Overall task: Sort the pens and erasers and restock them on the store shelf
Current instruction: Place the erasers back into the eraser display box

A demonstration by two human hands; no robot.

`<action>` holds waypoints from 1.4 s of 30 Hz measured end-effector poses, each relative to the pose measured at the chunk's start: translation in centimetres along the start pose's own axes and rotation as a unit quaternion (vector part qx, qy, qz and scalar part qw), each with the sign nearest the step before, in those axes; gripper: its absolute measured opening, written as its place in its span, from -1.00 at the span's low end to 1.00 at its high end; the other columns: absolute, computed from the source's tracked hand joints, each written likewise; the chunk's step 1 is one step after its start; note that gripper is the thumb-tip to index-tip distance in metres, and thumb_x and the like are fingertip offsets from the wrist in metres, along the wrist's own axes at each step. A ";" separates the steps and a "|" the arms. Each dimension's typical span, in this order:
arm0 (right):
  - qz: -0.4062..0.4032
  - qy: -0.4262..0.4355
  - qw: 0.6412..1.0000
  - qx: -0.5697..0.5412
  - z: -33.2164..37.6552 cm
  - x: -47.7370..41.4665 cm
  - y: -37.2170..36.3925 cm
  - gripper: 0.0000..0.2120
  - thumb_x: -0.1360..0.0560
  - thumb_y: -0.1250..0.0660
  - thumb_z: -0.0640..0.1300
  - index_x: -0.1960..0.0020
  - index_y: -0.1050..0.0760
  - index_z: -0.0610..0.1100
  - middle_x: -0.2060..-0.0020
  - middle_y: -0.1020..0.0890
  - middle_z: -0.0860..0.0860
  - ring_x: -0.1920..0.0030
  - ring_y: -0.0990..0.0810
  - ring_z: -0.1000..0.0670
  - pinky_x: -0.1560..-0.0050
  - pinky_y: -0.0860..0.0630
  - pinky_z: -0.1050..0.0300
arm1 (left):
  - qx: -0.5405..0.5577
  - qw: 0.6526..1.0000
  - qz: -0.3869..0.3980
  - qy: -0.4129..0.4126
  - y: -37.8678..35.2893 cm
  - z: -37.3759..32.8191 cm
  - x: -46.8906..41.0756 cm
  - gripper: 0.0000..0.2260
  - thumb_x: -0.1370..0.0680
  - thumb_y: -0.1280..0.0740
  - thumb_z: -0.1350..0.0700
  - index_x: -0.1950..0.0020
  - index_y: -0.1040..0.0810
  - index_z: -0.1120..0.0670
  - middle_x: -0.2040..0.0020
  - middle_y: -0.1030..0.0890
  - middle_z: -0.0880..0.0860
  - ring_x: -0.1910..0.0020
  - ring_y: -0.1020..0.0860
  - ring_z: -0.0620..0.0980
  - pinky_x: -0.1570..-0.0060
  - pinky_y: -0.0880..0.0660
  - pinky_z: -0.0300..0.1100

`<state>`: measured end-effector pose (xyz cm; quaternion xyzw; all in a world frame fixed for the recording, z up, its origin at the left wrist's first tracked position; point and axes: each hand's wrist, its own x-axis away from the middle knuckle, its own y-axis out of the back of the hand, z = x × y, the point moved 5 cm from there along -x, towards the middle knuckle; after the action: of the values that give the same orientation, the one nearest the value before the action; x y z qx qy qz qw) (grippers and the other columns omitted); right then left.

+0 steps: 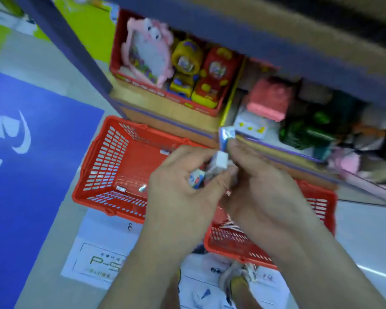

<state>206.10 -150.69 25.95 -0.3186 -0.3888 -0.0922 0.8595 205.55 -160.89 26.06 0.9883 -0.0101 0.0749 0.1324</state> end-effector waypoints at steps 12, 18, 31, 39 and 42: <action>0.026 0.100 0.993 0.060 14.1 13.1 6.4 -0.88 -0.26 -0.41 -0.29 0.20 -0.64 -0.20 0.34 -0.65 -0.13 0.45 -0.60 0.01 0.44 -0.53 0.20 | 0.146 0.978 0.112 0.101 -8.6 -15.9 2.6 -0.89 -0.47 -0.41 0.11 0.03 -0.61 -0.05 0.38 -0.54 0.05 0.45 -0.46 -0.01 0.54 -0.35 -0.25; 0.024 0.148 0.989 -0.019 19.2 17.3 10.2 -0.91 -0.28 -0.39 -0.24 0.24 -0.65 -0.14 0.43 -0.59 -0.04 0.53 -0.52 0.08 0.55 -0.42 0.30 | 0.133 0.975 0.160 0.082 -14.6 -21.5 4.1 -0.91 -0.38 -0.38 0.03 0.15 -0.58 0.00 0.44 -0.52 0.05 0.53 -0.44 -0.07 0.59 -0.32 -0.28; 0.005 0.220 0.963 0.158 28.4 21.9 21.3 -0.69 -0.28 -0.44 0.04 0.04 -0.68 -0.08 0.48 -0.41 -0.04 0.47 -0.30 0.06 0.47 -0.19 0.21 | -0.049 0.965 0.252 -0.058 -25.1 -30.1 3.3 -0.81 -0.34 -0.43 -0.07 0.07 -0.61 -0.21 0.48 -0.53 -0.01 0.53 -0.38 -0.01 0.51 -0.32 -0.30; -0.149 0.364 0.823 0.411 34.2 22.7 23.6 -0.84 -0.31 -0.52 -0.02 0.12 -0.65 0.09 0.41 -0.58 0.22 0.37 -0.52 0.31 0.35 -0.32 0.52 | -0.094 0.967 0.227 -0.064 -28.5 -31.3 1.7 -0.90 -0.37 -0.41 -0.05 0.13 -0.59 -0.18 0.41 -0.56 -0.07 0.52 -0.44 -0.15 0.49 -0.34 -0.45; -0.263 0.382 0.666 0.584 35.8 21.9 24.4 -0.79 -0.35 -0.49 0.03 0.03 -0.68 0.02 0.27 -0.64 0.19 0.24 -0.56 0.20 0.18 -0.41 0.37 | -0.194 0.958 0.164 -0.130 -28.0 -30.9 0.1 -0.92 -0.41 -0.38 -0.05 0.14 -0.56 -0.23 0.26 -0.58 -0.12 0.26 -0.52 -0.05 0.32 -0.38 -0.35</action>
<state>209.14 -107.51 47.98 0.4270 -0.0688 -0.1824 0.8830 202.26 -125.70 48.25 0.9296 -0.2033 -0.0371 0.3051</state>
